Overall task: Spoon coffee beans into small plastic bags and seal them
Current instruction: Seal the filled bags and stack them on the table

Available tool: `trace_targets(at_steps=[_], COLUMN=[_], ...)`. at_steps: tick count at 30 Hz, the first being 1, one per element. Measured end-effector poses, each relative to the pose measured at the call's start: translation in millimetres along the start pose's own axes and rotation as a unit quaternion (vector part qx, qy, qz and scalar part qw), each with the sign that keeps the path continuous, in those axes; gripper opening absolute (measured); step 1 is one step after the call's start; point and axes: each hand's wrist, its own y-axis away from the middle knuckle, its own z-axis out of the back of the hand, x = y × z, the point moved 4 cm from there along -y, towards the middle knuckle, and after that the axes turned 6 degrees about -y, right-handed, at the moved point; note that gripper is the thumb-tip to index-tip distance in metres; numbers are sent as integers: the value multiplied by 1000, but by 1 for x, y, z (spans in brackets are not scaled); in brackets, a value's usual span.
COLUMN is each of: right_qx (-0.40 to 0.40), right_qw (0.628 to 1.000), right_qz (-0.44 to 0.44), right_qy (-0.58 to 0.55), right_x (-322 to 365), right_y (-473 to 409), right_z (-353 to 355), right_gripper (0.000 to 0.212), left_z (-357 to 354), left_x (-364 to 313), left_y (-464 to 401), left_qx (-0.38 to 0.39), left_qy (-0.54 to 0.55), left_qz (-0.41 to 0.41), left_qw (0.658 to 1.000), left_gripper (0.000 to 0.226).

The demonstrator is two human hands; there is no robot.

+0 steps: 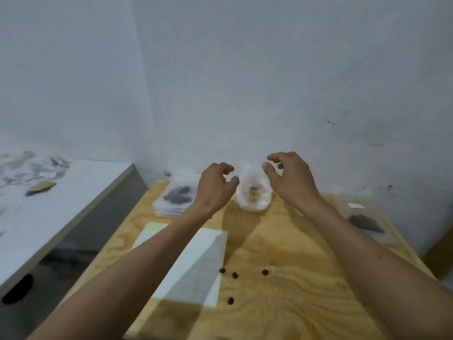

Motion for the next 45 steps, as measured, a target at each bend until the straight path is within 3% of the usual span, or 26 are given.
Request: trace_targets(at_steps=[4, 9, 12, 19, 23, 27, 30, 33, 37, 42, 45], right_qx=[94, 223, 247, 181, 163, 175, 184, 201, 252, 358, 371], right_qw=[995, 973, 963, 960, 941, 922, 924, 932, 951, 933, 928], right_qz=[20, -53, -108, -201, -237, -210, -162, -122, -65, -25, -35], right_qy=[-5, 28, 27, -73, -179, -273, -294, -275, -165, -28, 0], right_x=[51, 81, 83, 70, 60, 64, 80, 98, 119, 134, 136], right_y=[-5, 7, 16, 14, 9, 7, 9, 14, 28, 53, 65], right_z=[-66, -138, -164, -173, -166, -158, -153, -150, -156, -184, -199], right_gripper=[33, 37, 39, 21, 18, 8, 4, 5, 18, 19, 29], left_z=[52, 72, 66, 66, 69, 84, 103, 119, 138, 151, 154], left_x=[66, 133, 151, 152, 148, 143, 138, 137, 147, 162, 169], left_y=[3, 11, 19, 23, 25, 21, 16, 18, 30, 49, 61], left_qx=[-22, 59, 82, -12, -70, -131, -151, -190, -229, -255, -268], left_qy=[-70, -178, -124, -55, 51, 228, 304, 334, 346, 342, 335], left_qz=[74, 196, 222, 206, 204, 187, 162, 152, 154, 178, 187], left_qw=[995, 962, 964, 977, 975, 947, 927, 911, 897, 887, 884], left_gripper=[42, 50, 48, 24, 52, 36, 27, 16, 15, 15, 15])
